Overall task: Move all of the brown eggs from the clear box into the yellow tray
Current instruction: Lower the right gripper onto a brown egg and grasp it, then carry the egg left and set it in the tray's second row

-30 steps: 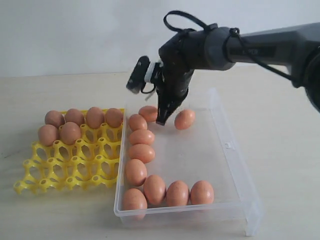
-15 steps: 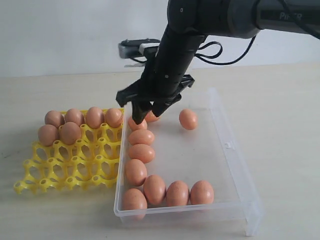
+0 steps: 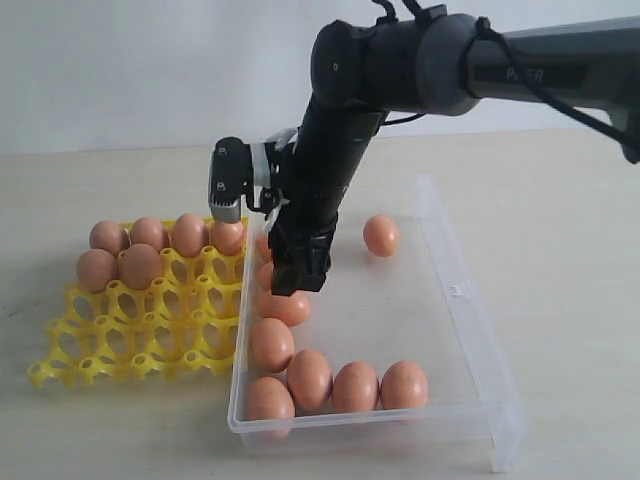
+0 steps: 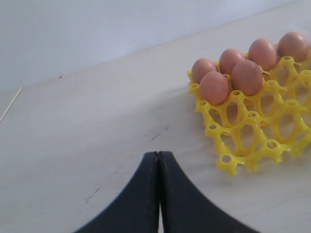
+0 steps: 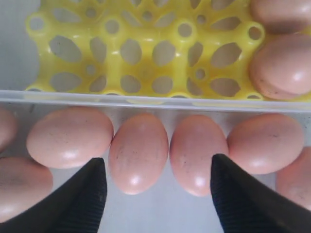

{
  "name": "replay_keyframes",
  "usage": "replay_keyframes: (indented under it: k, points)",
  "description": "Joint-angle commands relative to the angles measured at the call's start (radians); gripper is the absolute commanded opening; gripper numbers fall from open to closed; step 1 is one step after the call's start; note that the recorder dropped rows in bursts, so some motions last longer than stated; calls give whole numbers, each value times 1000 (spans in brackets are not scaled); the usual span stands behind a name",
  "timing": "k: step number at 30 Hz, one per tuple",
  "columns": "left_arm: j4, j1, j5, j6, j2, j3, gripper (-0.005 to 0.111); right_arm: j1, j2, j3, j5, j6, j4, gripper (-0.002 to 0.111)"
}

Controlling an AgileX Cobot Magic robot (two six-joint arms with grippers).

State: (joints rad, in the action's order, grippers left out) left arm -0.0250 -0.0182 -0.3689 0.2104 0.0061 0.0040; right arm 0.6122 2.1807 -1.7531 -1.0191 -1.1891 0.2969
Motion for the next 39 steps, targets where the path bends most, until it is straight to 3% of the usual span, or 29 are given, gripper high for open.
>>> replay_keyframes:
  k: [1,21,22,24,25,26,27,29,34,39]
  points:
    - [0,-2,8,-5,-6,-4,0,5,29,2,76,-20,3,61]
    - [0,-2,8,-5,-6,-4,0,5,118,2,183,-12,-40,60]
    - [0,-2,8,-5,-6,-4,0,5,118,2,185,-12,-39,57]
    - [0,-2,8,-5,-6,-4,0,5,118,2,194,-12,-39,33]
    - [0,-2,8,-5,-6,-4,0,5,114,2,204,-12,-39,9]
    - [0,-2,8,-5,-6,-4,0,5,102,2,209,6,-43,0]
    - [0,-2,8,-5,-6,-4,0,5,91,2,217,22,-55,0]
    - [0,-2,8,-5,-6,-4,0,12,30,3,285,210,-164,0]
    - [0,-2,8,-5,-6,-4,0,77,-173,216,870,710,-202,0]
    - [0,-2,8,-5,-6,-4,0,156,-165,363,1172,984,-313,0]
